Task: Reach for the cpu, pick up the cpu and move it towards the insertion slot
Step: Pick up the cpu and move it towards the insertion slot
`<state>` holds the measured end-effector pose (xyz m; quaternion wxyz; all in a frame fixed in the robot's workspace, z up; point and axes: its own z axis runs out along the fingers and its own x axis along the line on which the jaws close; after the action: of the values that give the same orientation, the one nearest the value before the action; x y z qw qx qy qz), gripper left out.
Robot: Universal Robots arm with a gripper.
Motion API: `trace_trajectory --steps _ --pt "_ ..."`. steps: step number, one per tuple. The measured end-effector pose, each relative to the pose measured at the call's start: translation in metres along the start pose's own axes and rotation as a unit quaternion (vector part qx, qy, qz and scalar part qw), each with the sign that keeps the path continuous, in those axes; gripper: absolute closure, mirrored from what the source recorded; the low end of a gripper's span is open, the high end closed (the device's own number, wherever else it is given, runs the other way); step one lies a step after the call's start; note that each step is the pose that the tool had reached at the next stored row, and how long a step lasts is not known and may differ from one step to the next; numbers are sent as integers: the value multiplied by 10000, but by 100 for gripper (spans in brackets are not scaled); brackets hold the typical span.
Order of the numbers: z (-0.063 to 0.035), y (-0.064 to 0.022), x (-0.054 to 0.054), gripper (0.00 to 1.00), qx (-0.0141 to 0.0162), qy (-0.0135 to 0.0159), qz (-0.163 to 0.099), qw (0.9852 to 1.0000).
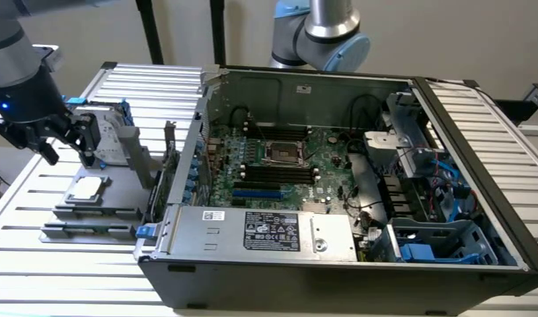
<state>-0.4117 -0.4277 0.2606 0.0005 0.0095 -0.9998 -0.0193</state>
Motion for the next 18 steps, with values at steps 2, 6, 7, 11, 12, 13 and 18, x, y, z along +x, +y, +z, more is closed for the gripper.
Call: trace_trajectory --steps 2,6,7,11,12,13,18 --pt "36 -2 0 35 0 -1 0 10000" --pt "110 -5 6 35 0 -1 -1 10000" --pt "127 -6 9 35 0 0 -1 10000" --pt "199 -8 20 35 0 0 0 10000" --pt "217 -9 23 35 0 0 0 10000" --pt "236 -9 26 35 0 0 0 10000" --pt "327 -13 40 35 0 0 0 10000"
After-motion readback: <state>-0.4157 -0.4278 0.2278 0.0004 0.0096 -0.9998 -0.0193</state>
